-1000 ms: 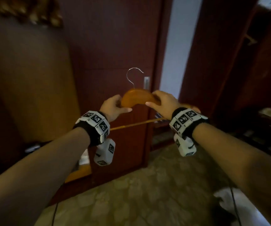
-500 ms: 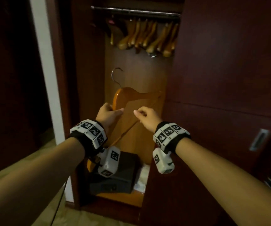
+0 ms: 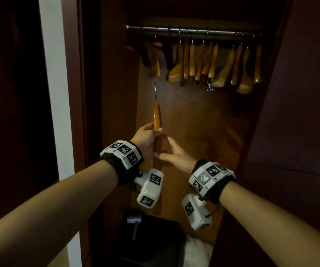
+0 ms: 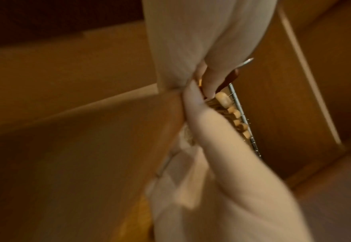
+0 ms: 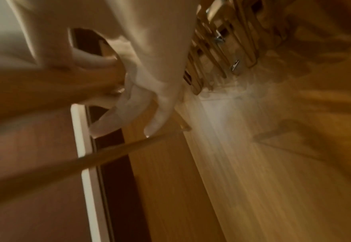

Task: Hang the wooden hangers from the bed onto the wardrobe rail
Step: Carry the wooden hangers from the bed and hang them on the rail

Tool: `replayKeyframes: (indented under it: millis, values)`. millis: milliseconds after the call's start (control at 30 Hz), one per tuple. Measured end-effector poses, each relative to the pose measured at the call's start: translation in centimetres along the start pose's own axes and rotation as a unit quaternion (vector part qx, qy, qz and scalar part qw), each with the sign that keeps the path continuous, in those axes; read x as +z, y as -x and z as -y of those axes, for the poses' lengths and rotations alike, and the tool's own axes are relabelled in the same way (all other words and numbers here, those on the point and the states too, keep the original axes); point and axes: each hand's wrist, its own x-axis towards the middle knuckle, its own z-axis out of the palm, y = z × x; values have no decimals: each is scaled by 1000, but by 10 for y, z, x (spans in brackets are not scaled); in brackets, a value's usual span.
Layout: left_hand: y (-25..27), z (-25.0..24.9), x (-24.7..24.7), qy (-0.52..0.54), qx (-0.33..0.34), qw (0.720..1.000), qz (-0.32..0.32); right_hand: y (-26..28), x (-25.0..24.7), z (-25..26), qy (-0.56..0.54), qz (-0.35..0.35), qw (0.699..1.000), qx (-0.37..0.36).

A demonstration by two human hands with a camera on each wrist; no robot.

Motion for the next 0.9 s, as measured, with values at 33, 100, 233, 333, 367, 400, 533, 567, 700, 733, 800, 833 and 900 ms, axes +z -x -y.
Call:
replayKeyframes:
  millis: [33,100,233,333,367,400,533,567,700,733,800,833,900]
  values:
    - [-15,-5,-5,0,-2,1000,9,-13,-1,4,-5,-4,1000,-1]
    - [-43,-15,-15,7,-2,1000,29,-42,0,11,-18,-22,1000,0]
    - [-94,-37,-34,-17,7,998,56,-96,0,20,2,-79,996,-39]
    - [-127,-51,-56,-40,33,997,59,-134,-8,32,-16,-127,990,-63]
    - [-138,-54,-64,-50,45,997,46,-146,-10,36,-35,-129,989,-70]
    - [-147,-56,-71,-60,55,996,20,-158,-11,40,-57,-128,987,-75]
    - [-181,-62,-103,-50,91,993,-61,-208,-11,53,-131,-132,978,-95]
    - [-186,-67,-108,-46,102,991,-73,-220,-11,58,-146,-137,974,-103]
    - [-213,-87,-130,-37,143,979,-142,-259,-16,85,-217,-159,953,-137]
    - [-218,-93,-134,-30,146,977,-152,-265,-18,93,-227,-162,949,-145]
    - [-228,-105,-139,-3,145,976,-164,-275,-21,106,-228,-161,947,-161]
    - [-233,-109,-141,4,144,976,-164,-278,-23,112,-222,-164,946,-168]
    - [-242,-116,-140,7,148,977,-152,-284,-25,125,-215,-173,942,-191]
